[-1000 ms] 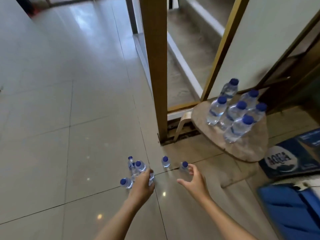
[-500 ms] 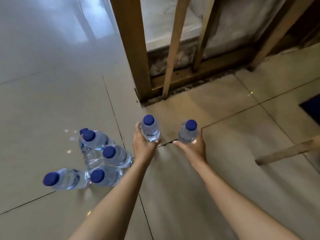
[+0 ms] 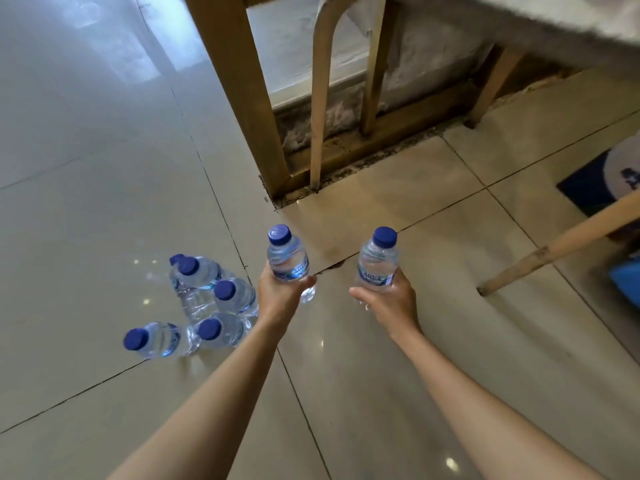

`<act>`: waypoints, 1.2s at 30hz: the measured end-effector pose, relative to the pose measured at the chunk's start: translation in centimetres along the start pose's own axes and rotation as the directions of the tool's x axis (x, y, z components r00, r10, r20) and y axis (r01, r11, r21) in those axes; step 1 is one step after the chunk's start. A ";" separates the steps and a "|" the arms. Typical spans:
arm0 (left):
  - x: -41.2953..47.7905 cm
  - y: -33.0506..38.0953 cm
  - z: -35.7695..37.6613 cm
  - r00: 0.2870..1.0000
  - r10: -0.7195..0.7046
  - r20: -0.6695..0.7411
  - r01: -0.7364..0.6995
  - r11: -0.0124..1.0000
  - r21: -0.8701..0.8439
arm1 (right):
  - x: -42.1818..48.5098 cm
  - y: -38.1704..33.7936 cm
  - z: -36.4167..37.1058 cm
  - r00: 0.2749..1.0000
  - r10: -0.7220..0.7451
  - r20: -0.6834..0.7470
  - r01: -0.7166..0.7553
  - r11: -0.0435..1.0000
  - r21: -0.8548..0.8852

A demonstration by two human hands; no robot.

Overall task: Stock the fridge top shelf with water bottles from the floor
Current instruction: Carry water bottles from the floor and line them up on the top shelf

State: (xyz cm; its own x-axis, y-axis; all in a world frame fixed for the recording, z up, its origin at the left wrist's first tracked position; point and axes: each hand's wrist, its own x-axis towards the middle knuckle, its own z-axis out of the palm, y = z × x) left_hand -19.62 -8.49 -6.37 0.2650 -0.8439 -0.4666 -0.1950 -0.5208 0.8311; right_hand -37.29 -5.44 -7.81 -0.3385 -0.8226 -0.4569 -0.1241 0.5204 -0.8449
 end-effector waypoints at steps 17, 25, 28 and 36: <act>-22.5 38.7 -4.5 0.785 0.240 0.571 -0.311 0.950 0.027 | -21.5 -34.9 -21.6 0.975 -0.160 -0.154 0.192 0.956 0.220; -37.2 65.3 -2.8 0.472 0.456 0.755 -0.577 0.807 -0.126 | -31.2 -56.0 -38.5 0.854 -0.366 -0.369 0.453 0.873 0.182; -43.5 74.1 -0.7 0.315 0.539 0.781 -0.656 0.718 -0.232 | -35.5 -62.1 -45.5 0.787 -0.441 -0.431 0.542 0.828 0.144; -60.5 90.1 7.6 0.035 0.647 0.762 -0.680 0.574 -0.456 | -47.3 -71.2 -65.0 0.545 -0.525 -0.654 0.682 0.731 -0.018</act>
State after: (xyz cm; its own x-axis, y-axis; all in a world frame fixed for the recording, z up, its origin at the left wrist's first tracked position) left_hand -60.41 -5.37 94.47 -0.8362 -0.4647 0.2911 0.1387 0.3344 0.9322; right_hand -73.04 11.34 92.02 -0.7295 -0.5709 0.3766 -0.3389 -0.1765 -0.9241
